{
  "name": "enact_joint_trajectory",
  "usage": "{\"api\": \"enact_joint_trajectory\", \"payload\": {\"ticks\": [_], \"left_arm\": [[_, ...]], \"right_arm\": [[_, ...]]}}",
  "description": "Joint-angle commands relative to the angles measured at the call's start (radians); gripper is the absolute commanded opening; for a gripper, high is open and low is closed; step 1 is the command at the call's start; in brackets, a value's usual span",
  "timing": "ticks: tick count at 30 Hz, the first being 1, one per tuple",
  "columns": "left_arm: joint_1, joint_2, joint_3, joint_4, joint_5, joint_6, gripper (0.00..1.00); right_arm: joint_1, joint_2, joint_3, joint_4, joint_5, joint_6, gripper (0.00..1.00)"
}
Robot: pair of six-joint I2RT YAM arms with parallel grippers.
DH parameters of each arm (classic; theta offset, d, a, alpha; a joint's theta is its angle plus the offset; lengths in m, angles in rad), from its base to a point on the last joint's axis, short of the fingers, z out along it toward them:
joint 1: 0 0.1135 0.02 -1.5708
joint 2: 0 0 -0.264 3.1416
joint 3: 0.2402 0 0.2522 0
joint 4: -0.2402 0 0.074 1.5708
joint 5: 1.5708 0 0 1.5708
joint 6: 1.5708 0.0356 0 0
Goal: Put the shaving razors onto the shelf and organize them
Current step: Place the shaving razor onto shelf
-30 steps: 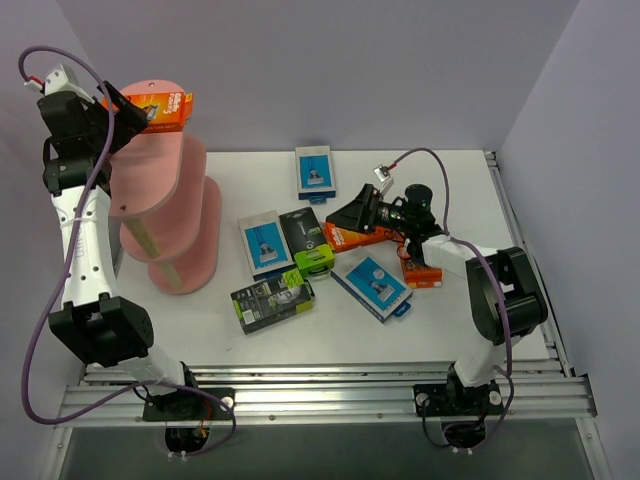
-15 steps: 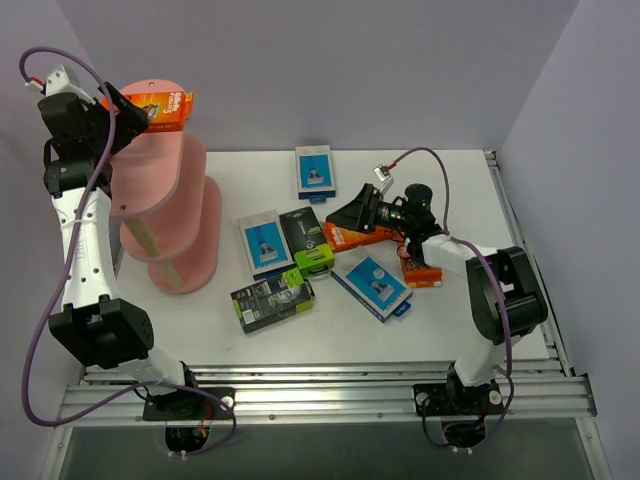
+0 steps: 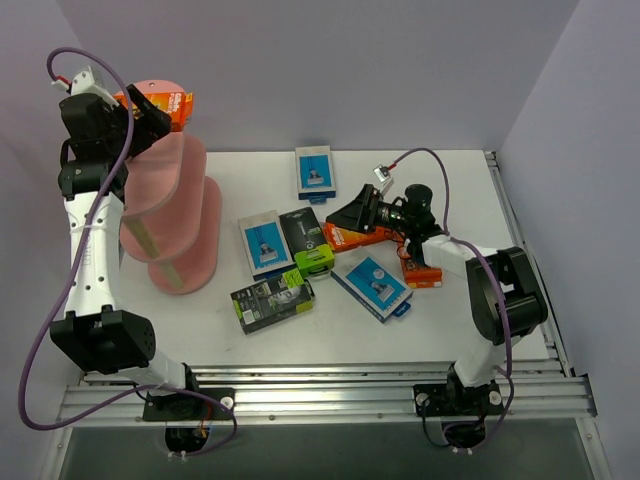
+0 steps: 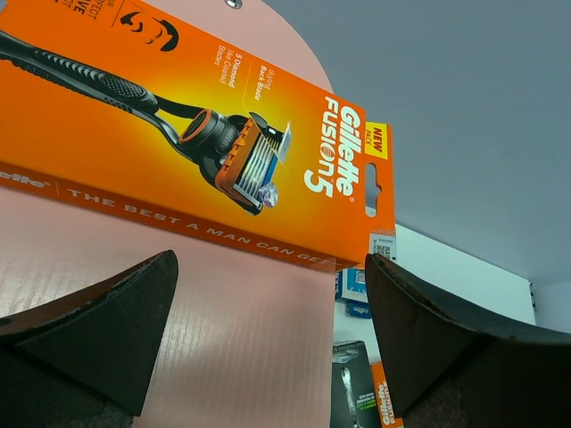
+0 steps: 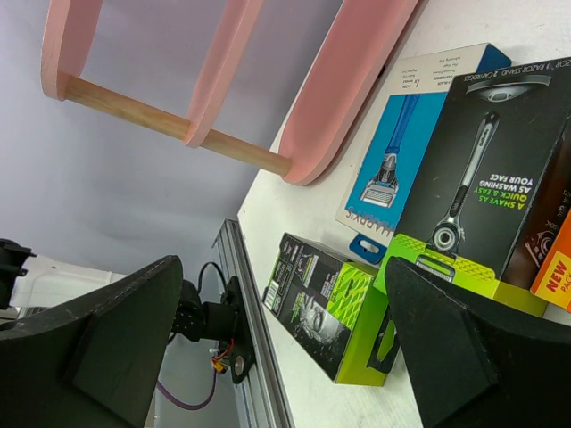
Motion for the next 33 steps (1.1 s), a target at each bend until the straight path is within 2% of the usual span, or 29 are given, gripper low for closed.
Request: {"api": "enact_joint_trajectory", "payload": {"ticks": [1, 11, 33], "left_arm": [[-0.007, -0.020, 0.016, -0.005, -0.015, 0.003, 0.95], [-0.009, 0.020, 0.042, 0.007, -0.052, 0.022, 0.95], [-0.010, 0.073, 0.044, 0.098, 0.000, -0.007, 0.95]], "right_arm": [[-0.008, -0.023, 0.011, 0.039, -0.024, -0.008, 0.92], [-0.008, -0.015, 0.011, 0.040, -0.024, -0.010, 0.92], [-0.009, 0.014, 0.019, 0.044, -0.021, -0.016, 0.92]]}}
